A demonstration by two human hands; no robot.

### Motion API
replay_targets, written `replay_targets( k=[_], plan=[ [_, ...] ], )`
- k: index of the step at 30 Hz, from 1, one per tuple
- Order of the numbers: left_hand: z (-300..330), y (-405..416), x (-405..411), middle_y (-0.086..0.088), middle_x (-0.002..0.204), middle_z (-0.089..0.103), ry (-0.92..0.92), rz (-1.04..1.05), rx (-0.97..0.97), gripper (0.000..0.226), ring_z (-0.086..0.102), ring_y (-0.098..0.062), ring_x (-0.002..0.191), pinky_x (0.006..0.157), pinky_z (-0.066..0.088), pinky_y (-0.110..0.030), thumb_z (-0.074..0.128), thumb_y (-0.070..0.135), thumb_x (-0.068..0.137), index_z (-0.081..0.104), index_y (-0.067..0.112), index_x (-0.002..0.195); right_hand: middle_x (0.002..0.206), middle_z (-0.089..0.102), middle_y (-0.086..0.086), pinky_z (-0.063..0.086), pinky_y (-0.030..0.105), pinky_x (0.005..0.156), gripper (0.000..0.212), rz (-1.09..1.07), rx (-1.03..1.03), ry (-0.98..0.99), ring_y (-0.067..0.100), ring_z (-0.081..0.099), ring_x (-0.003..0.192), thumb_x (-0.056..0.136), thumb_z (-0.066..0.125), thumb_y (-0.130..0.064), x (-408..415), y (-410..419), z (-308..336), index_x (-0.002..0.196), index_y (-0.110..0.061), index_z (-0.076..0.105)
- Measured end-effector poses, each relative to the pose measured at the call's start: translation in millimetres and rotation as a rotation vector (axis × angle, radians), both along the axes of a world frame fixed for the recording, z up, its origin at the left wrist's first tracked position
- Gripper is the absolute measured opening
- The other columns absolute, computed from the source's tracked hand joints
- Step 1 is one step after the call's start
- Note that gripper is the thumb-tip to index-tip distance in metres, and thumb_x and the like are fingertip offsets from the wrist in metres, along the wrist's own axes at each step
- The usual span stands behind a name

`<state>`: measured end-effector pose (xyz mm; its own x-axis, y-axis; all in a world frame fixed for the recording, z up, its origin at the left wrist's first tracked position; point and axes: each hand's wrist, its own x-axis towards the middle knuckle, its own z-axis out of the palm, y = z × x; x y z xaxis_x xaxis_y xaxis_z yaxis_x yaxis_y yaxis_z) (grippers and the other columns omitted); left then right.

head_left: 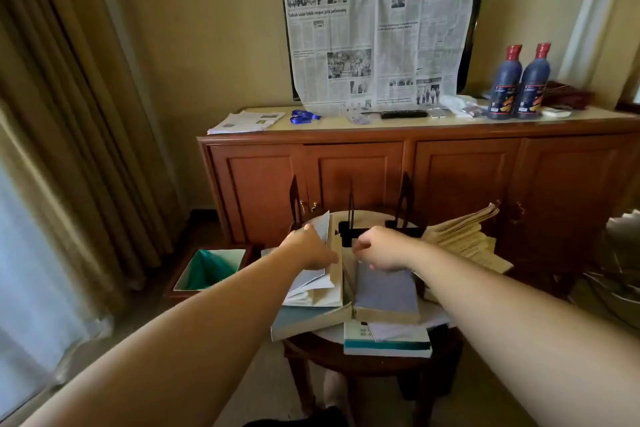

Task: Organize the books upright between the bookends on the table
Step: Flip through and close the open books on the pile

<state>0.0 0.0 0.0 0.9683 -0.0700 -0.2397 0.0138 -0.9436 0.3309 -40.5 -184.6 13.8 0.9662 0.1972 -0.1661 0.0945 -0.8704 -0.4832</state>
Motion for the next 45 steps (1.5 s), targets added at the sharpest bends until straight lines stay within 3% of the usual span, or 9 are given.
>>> replay_targets(
  k=[7, 15, 21, 25, 29, 33, 36, 40, 45],
  plan=[
    [-29.6, -13.4, 12.3, -0.013, 0.153, 0.046, 0.013, 0.088, -0.005, 0.122, 0.049, -0.035, 0.138, 0.107, 0.051, -0.051, 0.079, 0.076, 0.068, 0.025, 0.016, 0.158, 0.117, 0.07, 0.009, 0.047, 0.023, 0.067, 0.035, 0.0, 0.031, 0.165, 0.024, 0.067, 0.101, 0.1, 0.052, 0.001, 22.5, 19.6, -56.7, 0.13, -0.009, 0.067],
    [-1.5, -3.8, 20.0, -0.012, 0.09, 0.071, 0.008, 0.157, -0.182, 0.024, 0.075, -0.03, 0.069, 0.057, 0.066, -0.037, 0.048, 0.018, 0.093, 0.061, 0.007, 0.11, 0.136, 0.066, 0.009, 0.048, 0.031, 0.091, 0.039, 0.025, 0.114, 0.078, 0.028, 0.061, 0.122, 0.102, 0.048, -0.009, 38.2, 37.5, -81.5, 0.137, -0.012, 0.065],
    [0.3, 5.1, 10.7, -0.007, 0.097, 0.064, 0.022, 0.241, -0.541, 0.022, 0.068, -0.023, 0.08, 0.054, 0.063, -0.035, 0.045, 0.012, 0.096, 0.059, 0.015, 0.113, 0.09, 0.075, 0.005, 0.06, 0.039, 0.081, 0.029, -0.109, 0.372, 0.106, 0.023, 0.07, 0.085, 0.093, 0.048, -0.004, 30.7, 53.9, -94.8, 0.094, -0.013, 0.075],
    [-5.1, 19.3, 3.8, -0.017, 0.11, 0.064, 0.045, 0.4, -0.874, 0.026, 0.066, -0.034, 0.094, 0.08, 0.065, -0.054, 0.049, 0.004, 0.096, 0.06, 0.012, 0.117, 0.099, 0.074, -0.007, 0.056, 0.036, 0.085, 0.021, -0.226, 0.546, -0.001, 0.016, 0.068, 0.095, 0.102, 0.054, -0.021, 26.7, 47.0, -90.4, 0.108, -0.03, 0.072],
    [-23.4, 34.1, -10.6, -0.011, 0.117, 0.057, 0.089, 0.505, -1.14, 0.062, 0.063, -0.035, 0.1, 0.068, 0.061, -0.046, 0.046, -0.002, 0.097, 0.038, 0.022, 0.154, 0.111, 0.068, -0.014, 0.047, 0.023, 0.083, 0.028, -0.257, 0.689, -0.057, 0.01, 0.062, 0.11, 0.107, 0.046, -0.019, 17.7, 34.2, -86.1, 0.124, -0.031, 0.065],
    [-42.5, 46.3, -13.5, -0.001, 0.123, 0.057, 0.019, 0.459, -0.953, 0.074, 0.066, -0.03, 0.102, 0.074, 0.064, -0.045, 0.047, 0.007, 0.1, 0.022, 0.041, 0.161, 0.114, 0.065, -0.016, 0.046, 0.019, 0.086, 0.028, -0.089, 0.54, 0.001, 0.007, 0.059, 0.11, 0.108, 0.045, -0.02, 7.3, 27.9, -98.4, 0.118, -0.035, 0.067],
    [-44.0, 48.4, -5.2, -0.004, 0.138, 0.058, -0.112, 0.44, -0.678, 0.07, 0.066, -0.023, 0.107, 0.088, 0.061, -0.042, 0.059, 0.042, 0.101, 0.027, 0.03, 0.162, 0.128, 0.062, -0.008, 0.047, 0.038, 0.104, 0.028, 0.033, 0.335, -0.04, 0.019, 0.049, 0.125, 0.101, 0.052, -0.036, 8.5, 28.5, -110.1, 0.125, -0.038, 0.066],
    [-42.4, 38.1, -5.4, -0.012, 0.159, 0.033, -0.087, 0.358, -0.281, 0.132, 0.052, -0.03, 0.132, 0.097, 0.055, -0.044, 0.061, 0.095, 0.067, 0.017, 0.019, 0.164, 0.135, 0.051, -0.009, 0.043, 0.043, 0.1, 0.044, 0.096, -0.084, -0.2, 0.026, 0.039, 0.119, 0.1, 0.05, -0.057, 5.9, 32.4, -110.7, 0.139, -0.038, 0.056],
    [-47.9, 25.5, -4.9, -0.016, 0.164, 0.023, 0.025, 0.316, -0.108, 0.159, 0.035, -0.035, 0.147, 0.114, 0.045, -0.051, 0.067, 0.101, 0.043, 0.006, 0.019, 0.165, 0.136, 0.043, -0.004, 0.044, 0.042, 0.096, 0.058, 0.073, -0.254, -0.338, 0.025, 0.036, 0.115, 0.094, 0.053, -0.062, 0.5, 31.7, -112.0, 0.145, -0.036, 0.045]
  ],
)
